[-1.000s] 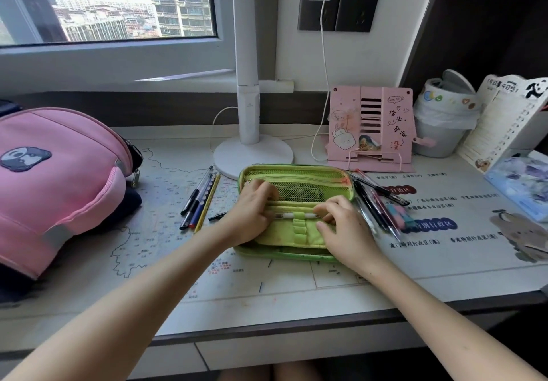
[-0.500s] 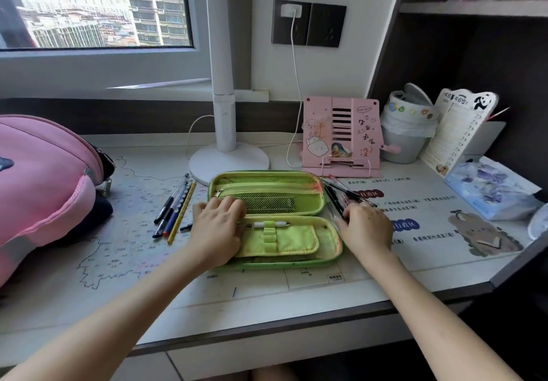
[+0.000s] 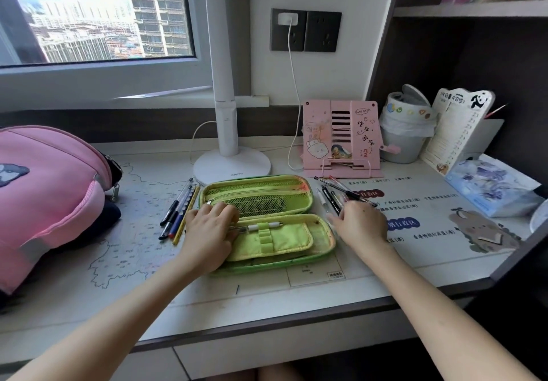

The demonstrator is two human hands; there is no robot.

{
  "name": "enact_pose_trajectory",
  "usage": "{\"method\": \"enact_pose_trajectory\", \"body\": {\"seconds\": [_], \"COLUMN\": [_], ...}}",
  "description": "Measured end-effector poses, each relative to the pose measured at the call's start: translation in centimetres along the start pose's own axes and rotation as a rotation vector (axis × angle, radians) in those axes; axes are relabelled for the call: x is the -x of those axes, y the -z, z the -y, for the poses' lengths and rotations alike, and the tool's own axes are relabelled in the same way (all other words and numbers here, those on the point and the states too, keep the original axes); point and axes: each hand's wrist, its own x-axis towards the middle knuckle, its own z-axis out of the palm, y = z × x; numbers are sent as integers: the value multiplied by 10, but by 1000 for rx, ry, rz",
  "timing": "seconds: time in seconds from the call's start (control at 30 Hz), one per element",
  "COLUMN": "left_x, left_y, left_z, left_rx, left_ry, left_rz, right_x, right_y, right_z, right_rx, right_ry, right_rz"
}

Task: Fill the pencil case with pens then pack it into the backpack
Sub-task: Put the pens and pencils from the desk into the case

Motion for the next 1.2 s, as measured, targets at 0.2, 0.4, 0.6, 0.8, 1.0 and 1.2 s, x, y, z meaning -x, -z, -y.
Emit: {"method": "enact_pose_trajectory", "body": {"seconds": [0.2, 0.4, 0.6, 0.8, 1.0, 1.2], "left_x": [-4, -2, 1, 4, 4, 17], "left_y": [3, 9, 39, 55, 62, 53], "left_z": [0, -3, -42, -54, 8, 26], "left_rx": [15, 27, 752, 1662, 362, 115], "left_ry": [-3, 47, 145, 431, 40, -143], "left_rz": [-3, 21, 9, 2, -124, -6], "right_x": [-48, -47, 35, 57, 27, 28], "right_y": [-1, 5, 31, 20, -1, -18], "right_z": [-27, -28, 49, 89, 53, 45], "right_rx": [151, 150, -1086, -1390, -722, -523], "right_ry": [-155, -94, 84, 227, 230, 334], "right_rz": [9, -95, 69, 321, 36, -111]}}
